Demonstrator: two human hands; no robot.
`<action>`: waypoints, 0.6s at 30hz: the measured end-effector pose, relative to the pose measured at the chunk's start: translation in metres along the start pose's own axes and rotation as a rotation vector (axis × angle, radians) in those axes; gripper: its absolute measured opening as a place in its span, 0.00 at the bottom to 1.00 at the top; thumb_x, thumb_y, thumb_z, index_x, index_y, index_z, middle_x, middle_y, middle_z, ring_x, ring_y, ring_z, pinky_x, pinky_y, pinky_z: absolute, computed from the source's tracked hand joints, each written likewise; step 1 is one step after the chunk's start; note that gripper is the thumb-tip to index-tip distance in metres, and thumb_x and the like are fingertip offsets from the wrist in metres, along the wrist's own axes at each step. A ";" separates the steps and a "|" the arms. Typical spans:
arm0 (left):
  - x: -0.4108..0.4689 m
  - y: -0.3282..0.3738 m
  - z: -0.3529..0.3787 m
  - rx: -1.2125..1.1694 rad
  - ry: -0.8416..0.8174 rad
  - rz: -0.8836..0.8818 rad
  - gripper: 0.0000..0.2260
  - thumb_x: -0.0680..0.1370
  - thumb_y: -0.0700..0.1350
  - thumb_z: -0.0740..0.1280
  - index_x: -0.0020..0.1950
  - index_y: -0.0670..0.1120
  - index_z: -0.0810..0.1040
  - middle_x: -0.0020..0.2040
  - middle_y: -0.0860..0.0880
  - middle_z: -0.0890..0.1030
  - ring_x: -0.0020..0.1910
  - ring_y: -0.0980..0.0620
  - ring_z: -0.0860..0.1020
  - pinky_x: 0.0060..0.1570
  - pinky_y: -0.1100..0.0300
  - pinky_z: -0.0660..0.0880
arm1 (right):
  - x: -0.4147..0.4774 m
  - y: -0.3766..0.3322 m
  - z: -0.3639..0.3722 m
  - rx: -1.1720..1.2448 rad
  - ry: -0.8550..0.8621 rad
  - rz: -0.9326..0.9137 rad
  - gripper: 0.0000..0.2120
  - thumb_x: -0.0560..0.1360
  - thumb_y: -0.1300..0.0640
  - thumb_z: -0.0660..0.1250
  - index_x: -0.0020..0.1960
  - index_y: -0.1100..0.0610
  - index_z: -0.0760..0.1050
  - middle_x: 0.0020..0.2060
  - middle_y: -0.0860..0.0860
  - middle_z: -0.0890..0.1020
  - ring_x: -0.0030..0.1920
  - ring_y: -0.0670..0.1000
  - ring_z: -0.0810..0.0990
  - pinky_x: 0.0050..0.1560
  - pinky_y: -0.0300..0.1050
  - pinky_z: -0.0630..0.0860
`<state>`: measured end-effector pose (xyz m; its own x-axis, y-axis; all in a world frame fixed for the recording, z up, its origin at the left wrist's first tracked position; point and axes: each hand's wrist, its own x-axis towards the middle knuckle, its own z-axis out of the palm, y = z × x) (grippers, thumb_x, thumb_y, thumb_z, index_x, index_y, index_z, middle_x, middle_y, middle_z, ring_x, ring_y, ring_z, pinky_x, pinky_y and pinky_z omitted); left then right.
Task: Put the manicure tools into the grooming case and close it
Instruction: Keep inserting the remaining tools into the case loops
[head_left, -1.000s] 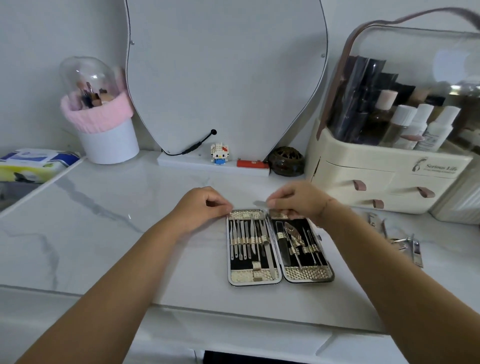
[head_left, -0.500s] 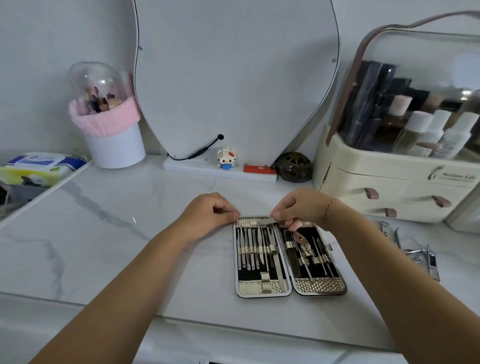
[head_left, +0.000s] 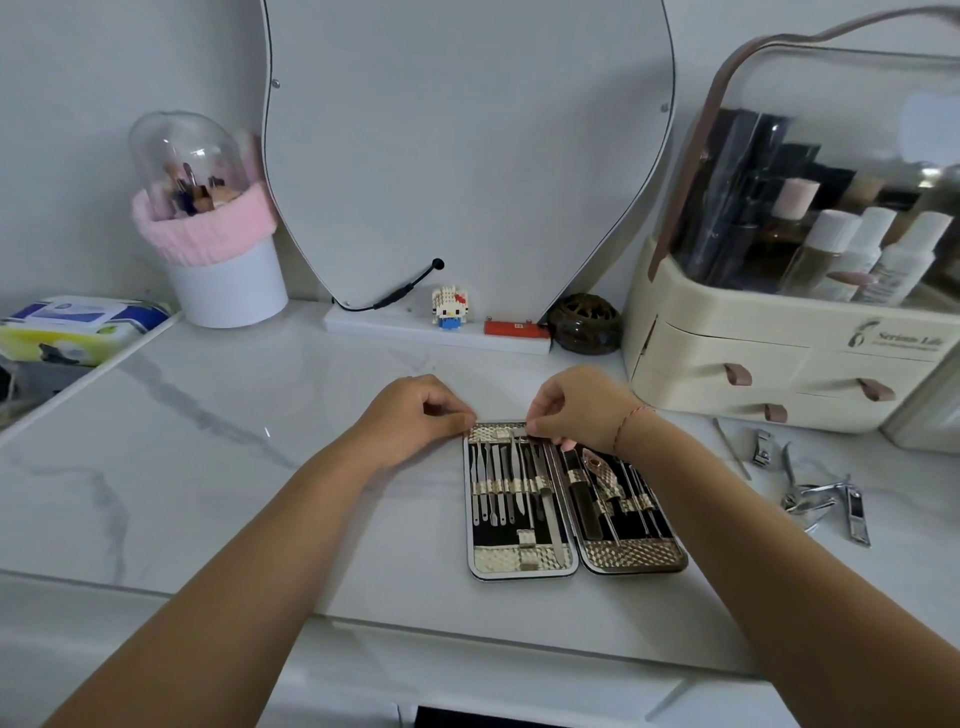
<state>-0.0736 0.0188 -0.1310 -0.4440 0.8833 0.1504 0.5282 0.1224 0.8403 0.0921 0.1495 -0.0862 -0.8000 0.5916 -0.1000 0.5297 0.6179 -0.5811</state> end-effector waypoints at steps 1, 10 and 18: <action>0.001 0.000 0.000 0.010 0.001 0.002 0.01 0.70 0.45 0.75 0.41 0.49 0.85 0.45 0.50 0.81 0.46 0.54 0.79 0.52 0.61 0.73 | 0.000 -0.001 0.001 -0.048 0.002 -0.039 0.01 0.72 0.59 0.69 0.41 0.56 0.80 0.32 0.46 0.79 0.31 0.43 0.77 0.36 0.34 0.75; 0.000 0.001 -0.001 -0.003 -0.004 -0.008 0.01 0.70 0.44 0.75 0.41 0.49 0.84 0.46 0.48 0.81 0.46 0.54 0.79 0.52 0.62 0.73 | -0.010 0.017 -0.014 -0.164 0.075 -0.112 0.03 0.69 0.56 0.73 0.43 0.53 0.81 0.42 0.51 0.83 0.44 0.49 0.80 0.51 0.45 0.78; 0.001 -0.001 -0.001 0.018 -0.002 0.001 0.01 0.70 0.44 0.74 0.40 0.50 0.84 0.45 0.51 0.81 0.45 0.56 0.79 0.50 0.65 0.72 | -0.012 0.016 -0.012 -0.171 0.100 -0.145 0.02 0.68 0.57 0.73 0.40 0.55 0.82 0.35 0.46 0.81 0.37 0.43 0.77 0.39 0.33 0.73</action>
<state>-0.0751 0.0192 -0.1307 -0.4419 0.8845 0.1499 0.5417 0.1299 0.8305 0.1137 0.1587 -0.0847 -0.8438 0.5334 0.0593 0.4583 0.7736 -0.4376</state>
